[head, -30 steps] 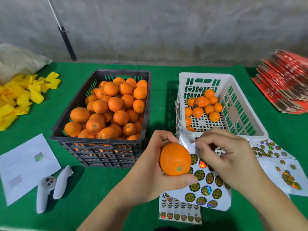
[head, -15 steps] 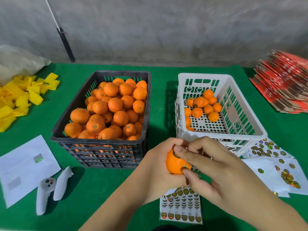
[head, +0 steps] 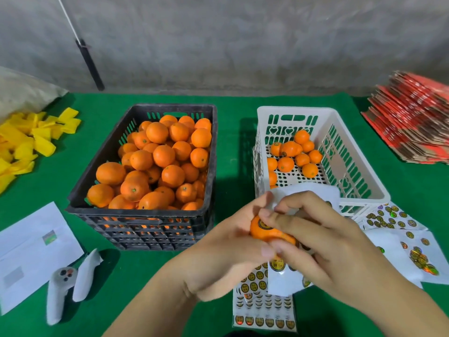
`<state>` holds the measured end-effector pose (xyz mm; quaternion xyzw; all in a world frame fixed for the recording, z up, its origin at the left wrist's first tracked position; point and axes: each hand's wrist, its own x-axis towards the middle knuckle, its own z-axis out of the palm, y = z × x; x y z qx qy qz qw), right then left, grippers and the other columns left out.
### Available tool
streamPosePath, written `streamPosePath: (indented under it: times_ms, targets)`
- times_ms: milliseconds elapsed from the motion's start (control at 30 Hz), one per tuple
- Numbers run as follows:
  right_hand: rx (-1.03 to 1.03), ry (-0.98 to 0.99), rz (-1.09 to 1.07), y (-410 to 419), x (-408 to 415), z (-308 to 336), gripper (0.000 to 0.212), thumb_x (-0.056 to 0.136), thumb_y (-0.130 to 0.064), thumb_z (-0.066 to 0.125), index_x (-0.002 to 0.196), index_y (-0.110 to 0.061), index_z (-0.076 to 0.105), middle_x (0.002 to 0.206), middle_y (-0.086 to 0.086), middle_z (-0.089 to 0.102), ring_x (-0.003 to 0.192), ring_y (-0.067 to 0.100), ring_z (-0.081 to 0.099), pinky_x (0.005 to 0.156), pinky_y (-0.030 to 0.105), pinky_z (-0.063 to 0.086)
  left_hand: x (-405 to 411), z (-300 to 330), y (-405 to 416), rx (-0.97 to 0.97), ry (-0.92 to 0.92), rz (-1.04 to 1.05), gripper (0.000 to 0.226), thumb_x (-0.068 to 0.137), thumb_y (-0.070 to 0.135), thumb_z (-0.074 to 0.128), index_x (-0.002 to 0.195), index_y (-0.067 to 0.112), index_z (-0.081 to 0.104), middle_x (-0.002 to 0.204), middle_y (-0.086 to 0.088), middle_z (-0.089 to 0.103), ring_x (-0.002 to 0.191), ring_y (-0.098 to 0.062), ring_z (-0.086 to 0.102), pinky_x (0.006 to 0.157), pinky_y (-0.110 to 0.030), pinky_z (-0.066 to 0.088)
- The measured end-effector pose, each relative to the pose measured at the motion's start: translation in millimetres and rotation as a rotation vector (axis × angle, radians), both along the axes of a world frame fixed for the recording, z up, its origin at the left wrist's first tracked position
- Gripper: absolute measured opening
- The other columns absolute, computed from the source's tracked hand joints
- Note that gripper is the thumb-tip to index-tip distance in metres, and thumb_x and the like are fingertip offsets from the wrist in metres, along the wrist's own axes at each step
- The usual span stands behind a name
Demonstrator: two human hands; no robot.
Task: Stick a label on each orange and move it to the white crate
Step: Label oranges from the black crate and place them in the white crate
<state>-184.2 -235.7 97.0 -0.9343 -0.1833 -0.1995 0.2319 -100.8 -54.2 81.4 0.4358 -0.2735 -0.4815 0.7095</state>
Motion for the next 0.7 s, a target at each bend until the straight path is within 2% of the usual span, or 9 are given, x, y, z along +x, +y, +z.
streamPosePath:
  times_ms: [100,167,267,333,400,467,533,600,700]
  targets:
    - [-0.029,0.042,0.058,-7,7,-9,0.068,0.095,-0.062,0.068,0.152,-0.029,0.050,0.140,-0.005,0.042,0.096,0.020,0.059,0.073,0.037,0.056,5,-1,-1,-0.256,0.415,-0.041,0.083,0.092,0.029,0.057,0.155,-0.007,0.016,0.150,-0.024,0.037,0.147,-0.043,0.031,0.123,-0.056,0.017]
    - [0.037,-0.005,0.072,-11,11,-16,0.062,0.094,-0.054,0.073,0.147,-0.029,0.052,0.141,-0.006,0.041,0.105,0.016,0.059,0.080,0.032,0.055,6,-8,-3,-0.249,0.482,0.055,0.076,0.103,0.043,0.051,0.159,0.000,0.023,0.160,-0.025,0.036,0.152,-0.044,0.029,0.126,-0.059,0.018]
    - [0.290,-0.103,0.008,-22,27,-26,0.059,0.087,-0.045,0.079,0.140,-0.029,0.058,0.138,-0.001,0.048,0.130,0.012,0.053,0.098,0.019,0.050,13,-24,-13,0.037,0.343,0.554,0.037,0.104,0.042,0.057,0.134,0.022,0.067,0.133,-0.013,0.070,0.123,-0.034,0.067,0.102,-0.053,0.054]
    - [0.409,-0.113,-0.208,-35,42,-37,0.066,0.090,-0.046,0.078,0.147,-0.030,0.051,0.146,0.004,0.043,0.140,0.016,0.046,0.105,0.025,0.050,21,-30,-15,0.128,0.264,0.841,0.024,0.105,0.027,0.059,0.126,0.029,0.071,0.119,-0.005,0.077,0.109,-0.028,0.075,0.091,-0.048,0.062]
    - [0.501,0.090,-0.458,-49,53,-47,0.096,0.088,-0.069,0.070,0.164,-0.031,0.024,0.165,-0.002,0.022,0.155,0.017,0.026,0.121,0.039,0.036,31,-36,-9,0.106,0.139,0.908,0.028,0.104,0.016,0.062,0.129,0.029,0.067,0.119,0.000,0.077,0.109,-0.026,0.075,0.092,-0.048,0.061]
    - [0.735,0.422,-0.480,-54,56,-58,0.112,0.074,-0.092,0.059,0.165,-0.050,0.007,0.170,-0.023,0.012,0.158,0.009,0.018,0.128,0.049,0.020,40,-36,-4,0.034,-0.008,0.770,0.034,0.103,0.009,0.063,0.132,0.027,0.060,0.123,-0.002,0.075,0.111,-0.027,0.074,0.092,-0.046,0.059]
    - [1.169,0.707,-0.216,-50,52,-71,0.105,0.068,-0.090,0.071,0.158,-0.050,0.034,0.160,-0.017,0.046,0.148,0.009,0.042,0.126,0.050,0.030,52,-37,1,-0.052,-0.057,0.539,0.041,0.101,0.007,0.064,0.136,0.025,0.055,0.126,-0.008,0.073,0.108,-0.031,0.073,0.089,-0.044,0.060]
    - [1.426,0.819,0.042,-44,47,-84,0.074,0.081,-0.058,0.085,0.143,-0.026,0.062,0.133,0.001,0.072,0.124,0.016,0.066,0.108,0.039,0.052,67,-37,6,-0.058,-0.078,0.395,0.042,0.098,0.007,0.068,0.135,0.026,0.059,0.125,-0.011,0.072,0.105,-0.035,0.074,0.084,-0.044,0.061]
    - [1.626,0.773,0.061,-31,44,-91,0.054,0.087,-0.025,0.088,0.133,-0.005,0.068,0.134,0.021,0.070,0.117,0.032,0.072,0.089,0.039,0.062,100,-47,13,0.096,-0.223,0.409,0.041,0.100,0.012,0.068,0.138,0.024,0.056,0.125,-0.010,0.073,0.106,-0.033,0.074,0.082,-0.039,0.063]
